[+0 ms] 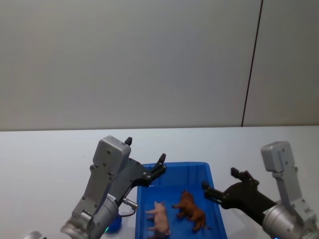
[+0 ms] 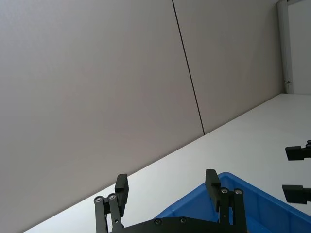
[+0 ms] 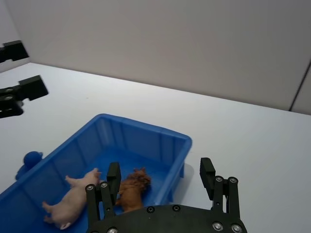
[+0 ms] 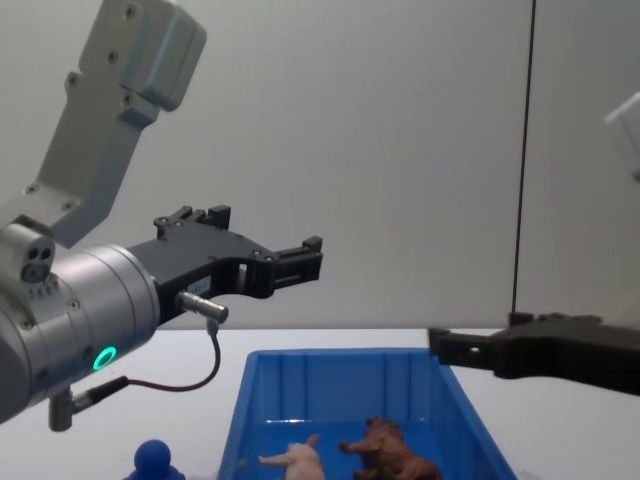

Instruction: Pick up the two dolls from the table and place them into the box.

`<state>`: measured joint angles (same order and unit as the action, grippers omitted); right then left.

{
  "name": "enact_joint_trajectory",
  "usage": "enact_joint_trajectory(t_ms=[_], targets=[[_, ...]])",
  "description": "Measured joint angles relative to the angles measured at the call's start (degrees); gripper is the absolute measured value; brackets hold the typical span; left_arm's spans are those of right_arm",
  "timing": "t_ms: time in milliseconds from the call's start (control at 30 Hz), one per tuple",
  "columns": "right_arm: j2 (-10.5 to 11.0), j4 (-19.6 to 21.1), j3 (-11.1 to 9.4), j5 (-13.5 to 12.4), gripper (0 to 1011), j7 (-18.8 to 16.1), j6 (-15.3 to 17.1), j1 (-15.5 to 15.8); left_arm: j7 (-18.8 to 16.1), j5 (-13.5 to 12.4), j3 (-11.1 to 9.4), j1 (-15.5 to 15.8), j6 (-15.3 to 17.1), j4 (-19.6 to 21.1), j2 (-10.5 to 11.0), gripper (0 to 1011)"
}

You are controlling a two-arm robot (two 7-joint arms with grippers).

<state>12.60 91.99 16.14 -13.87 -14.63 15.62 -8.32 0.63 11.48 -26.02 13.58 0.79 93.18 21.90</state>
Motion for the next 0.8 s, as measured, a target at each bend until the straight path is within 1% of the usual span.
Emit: enact_joint_trajectory(t_ms=[100, 133, 300, 500, 667, 800], targets=[[0.4, 0.7, -0.3, -0.1, 1001, 2.1, -0.6, 0.8, 0.0, 0.0, 0.0, 0.0, 0.0, 0.0, 0.0, 1001], [0.6, 1.1, -0.5, -0.2, 1001, 3.3, -1.0, 1.2, 0.0, 0.0, 0.0, 0.0, 0.0, 0.0, 0.0, 1001], [1.4, 2.3, -1.1, -0.6, 1001, 6.1, -1.9, 2.6, 0.0, 0.0, 0.0, 0.0, 0.0, 0.0, 0.0, 1001], [2.2, 3.6, -1.7, -1.0, 1001, 8.7, -2.8, 4.0, 0.0, 0.0, 0.0, 0.0, 0.0, 0.0, 0.0, 1001], [2.6, 4.2, -2.0, -1.2, 1001, 10.0, -3.3, 4.7, 0.0, 0.0, 0.0, 0.0, 0.1, 0.0, 0.0, 1001], [2.8, 4.6, -2.2, -1.3, 1001, 10.9, -3.6, 5.1, 0.0, 0.1, 0.3, -0.2, 0.8, 0.3, 0.3, 1001]])
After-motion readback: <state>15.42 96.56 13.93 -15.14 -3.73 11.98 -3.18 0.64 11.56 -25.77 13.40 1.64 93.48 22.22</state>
